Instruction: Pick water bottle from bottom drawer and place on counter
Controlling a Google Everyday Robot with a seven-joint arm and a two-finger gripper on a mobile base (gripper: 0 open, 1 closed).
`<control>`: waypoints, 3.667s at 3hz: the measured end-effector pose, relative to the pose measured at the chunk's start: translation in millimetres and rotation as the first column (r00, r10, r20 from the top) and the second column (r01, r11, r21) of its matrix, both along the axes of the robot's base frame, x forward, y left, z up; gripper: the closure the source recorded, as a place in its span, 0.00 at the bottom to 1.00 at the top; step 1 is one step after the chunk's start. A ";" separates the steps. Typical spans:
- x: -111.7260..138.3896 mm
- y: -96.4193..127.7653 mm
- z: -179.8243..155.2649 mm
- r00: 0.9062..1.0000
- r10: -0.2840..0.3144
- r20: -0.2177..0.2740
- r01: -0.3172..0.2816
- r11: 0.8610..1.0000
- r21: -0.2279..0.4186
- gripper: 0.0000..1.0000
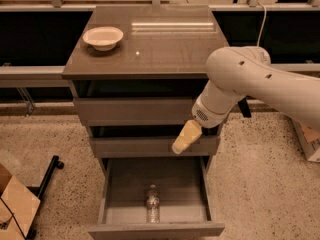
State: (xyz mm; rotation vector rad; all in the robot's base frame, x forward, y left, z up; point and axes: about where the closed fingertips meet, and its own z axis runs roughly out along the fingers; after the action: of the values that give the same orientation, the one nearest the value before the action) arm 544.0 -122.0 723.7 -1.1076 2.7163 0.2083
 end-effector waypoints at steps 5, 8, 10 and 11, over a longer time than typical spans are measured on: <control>44.6 32.6 -151.9 0.927 -0.325 -0.188 0.335 0.942 0.022 0.00; 53.8 83.3 -268.1 0.803 -0.495 -0.333 0.514 0.857 -0.033 0.00; 52.8 86.3 -319.9 0.729 -0.570 -0.379 0.575 0.810 -0.112 0.00; 51.2 83.1 -326.5 0.704 -0.583 -0.405 0.601 0.793 -0.096 0.00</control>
Offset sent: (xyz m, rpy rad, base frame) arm 0.0605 0.0360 -0.1444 0.0380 0.1487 -0.3461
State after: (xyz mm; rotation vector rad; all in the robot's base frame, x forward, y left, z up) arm 595.2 -38.9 397.3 -0.1120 3.2542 0.4350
